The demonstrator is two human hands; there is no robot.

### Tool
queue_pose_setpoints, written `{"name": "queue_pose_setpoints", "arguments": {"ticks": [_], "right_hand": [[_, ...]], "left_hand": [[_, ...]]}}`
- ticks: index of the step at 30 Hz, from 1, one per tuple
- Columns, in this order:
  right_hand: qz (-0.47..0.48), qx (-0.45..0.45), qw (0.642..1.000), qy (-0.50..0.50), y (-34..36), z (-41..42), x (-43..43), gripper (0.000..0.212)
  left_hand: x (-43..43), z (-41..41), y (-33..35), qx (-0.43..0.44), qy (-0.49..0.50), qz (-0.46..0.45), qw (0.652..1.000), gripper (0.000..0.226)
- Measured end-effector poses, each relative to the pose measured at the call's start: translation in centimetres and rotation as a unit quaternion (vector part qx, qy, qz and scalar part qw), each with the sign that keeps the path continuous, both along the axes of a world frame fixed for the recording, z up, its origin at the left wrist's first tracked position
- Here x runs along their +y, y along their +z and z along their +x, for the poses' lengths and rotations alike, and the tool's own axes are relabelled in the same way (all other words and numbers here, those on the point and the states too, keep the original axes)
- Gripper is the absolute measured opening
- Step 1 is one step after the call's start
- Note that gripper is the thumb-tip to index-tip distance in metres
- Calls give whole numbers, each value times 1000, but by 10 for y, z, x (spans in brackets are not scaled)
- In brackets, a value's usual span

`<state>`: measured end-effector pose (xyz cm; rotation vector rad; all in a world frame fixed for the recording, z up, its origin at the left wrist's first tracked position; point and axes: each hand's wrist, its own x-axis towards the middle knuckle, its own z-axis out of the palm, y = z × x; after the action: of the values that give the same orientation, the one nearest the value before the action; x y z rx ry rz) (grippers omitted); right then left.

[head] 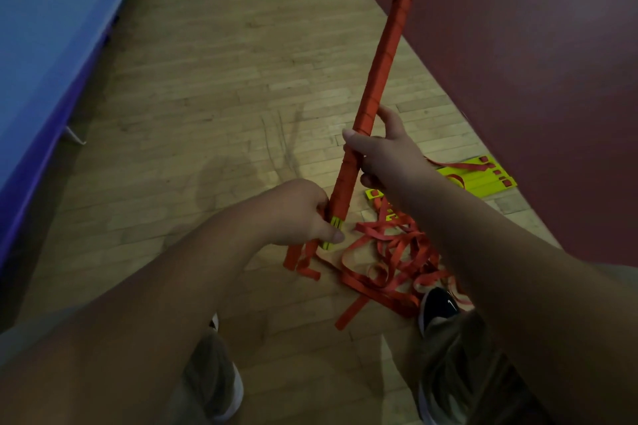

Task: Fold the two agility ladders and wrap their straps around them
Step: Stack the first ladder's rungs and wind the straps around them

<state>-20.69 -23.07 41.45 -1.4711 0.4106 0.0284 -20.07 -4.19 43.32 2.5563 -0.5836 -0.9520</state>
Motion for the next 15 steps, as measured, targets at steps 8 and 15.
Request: {"name": "queue_pose_setpoints", "arguments": {"ticks": [8, 15], "right_hand": [[36, 9, 998, 43, 12, -1, -5, 25], [26, 4, 998, 53, 13, -5, -1, 40]], "left_hand": [[18, 9, 4, 139, -2, -128, 982, 24], [24, 13, 7, 177, -30, -127, 975, 24]]}}
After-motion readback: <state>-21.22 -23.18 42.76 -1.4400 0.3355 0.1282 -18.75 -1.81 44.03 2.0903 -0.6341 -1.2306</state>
